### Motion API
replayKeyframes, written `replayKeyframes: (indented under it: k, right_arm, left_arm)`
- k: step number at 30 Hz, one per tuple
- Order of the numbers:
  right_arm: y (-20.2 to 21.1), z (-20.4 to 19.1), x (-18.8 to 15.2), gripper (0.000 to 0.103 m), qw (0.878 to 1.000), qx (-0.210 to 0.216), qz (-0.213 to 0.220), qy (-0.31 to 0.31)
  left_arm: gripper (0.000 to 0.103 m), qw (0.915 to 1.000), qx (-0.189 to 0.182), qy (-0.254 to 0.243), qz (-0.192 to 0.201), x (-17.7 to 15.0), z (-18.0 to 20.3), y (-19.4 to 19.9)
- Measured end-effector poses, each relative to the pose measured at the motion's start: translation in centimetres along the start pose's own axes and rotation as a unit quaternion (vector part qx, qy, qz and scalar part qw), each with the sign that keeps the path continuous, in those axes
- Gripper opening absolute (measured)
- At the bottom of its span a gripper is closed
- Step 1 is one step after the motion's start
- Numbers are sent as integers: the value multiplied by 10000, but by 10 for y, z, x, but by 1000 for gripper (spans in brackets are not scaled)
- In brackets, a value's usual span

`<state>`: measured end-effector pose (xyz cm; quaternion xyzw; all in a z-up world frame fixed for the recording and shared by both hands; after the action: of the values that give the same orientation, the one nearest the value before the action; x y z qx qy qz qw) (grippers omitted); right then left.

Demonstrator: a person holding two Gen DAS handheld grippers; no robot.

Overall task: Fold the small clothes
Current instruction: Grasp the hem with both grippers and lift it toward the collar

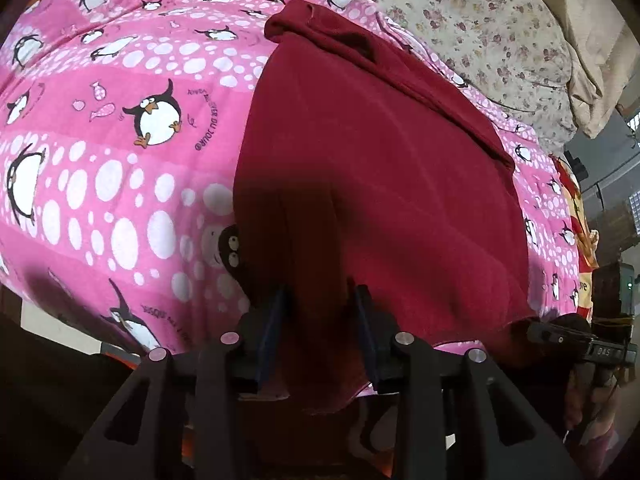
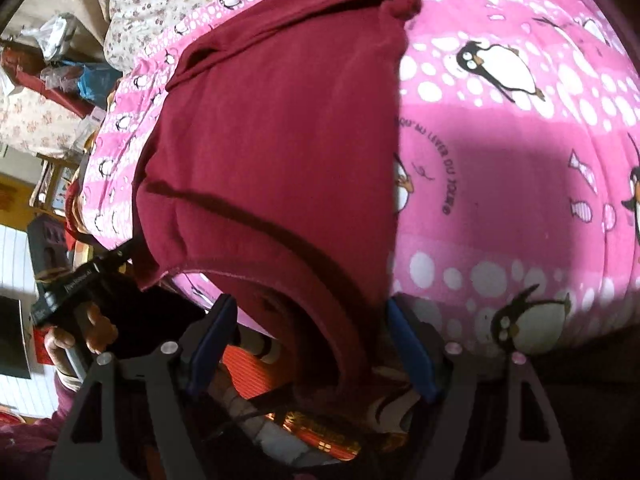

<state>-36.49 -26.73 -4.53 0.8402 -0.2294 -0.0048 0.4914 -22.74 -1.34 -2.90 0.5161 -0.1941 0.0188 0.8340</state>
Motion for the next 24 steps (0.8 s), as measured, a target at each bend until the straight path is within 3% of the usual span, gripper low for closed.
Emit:
replayKeyframes:
  k: [5,10,18,20,24]
  right_arm:
    - [4,1,1,80,10000,13,26,-32]
    - [6,4,2,80,9999,1,54,-103]
    - [-2,1,4,80,10000,-27,-18,-86]
    - [-2,-1,4,80,10000,-19,-28,-58]
    - [2,0,2,80,10000,-40,-57,-51]
  left_arm:
    - [14,10000,-16,-57,-44,-1,2,-1]
    - [14,9995,-195,256,-56,-3,-5,4]
    - [17,9996,170,-206,-108,-13,3,-4]
    - [0,9996,186,-172,-82,-11,-1,-1]
    - [0,9991,-359,166,155,3,-9,29]
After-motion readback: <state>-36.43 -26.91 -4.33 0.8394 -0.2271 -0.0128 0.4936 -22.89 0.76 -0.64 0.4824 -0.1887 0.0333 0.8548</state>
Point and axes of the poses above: each gripper's, at about its wrist camera, not at the fingertips, and y roughly against the way its jaws point, z to its right, x to its top, the point moved 7 cm from there along -y, roughly the way its jaws point, and after that the axes turned 2 degrees about y, right-handed, at the moved point
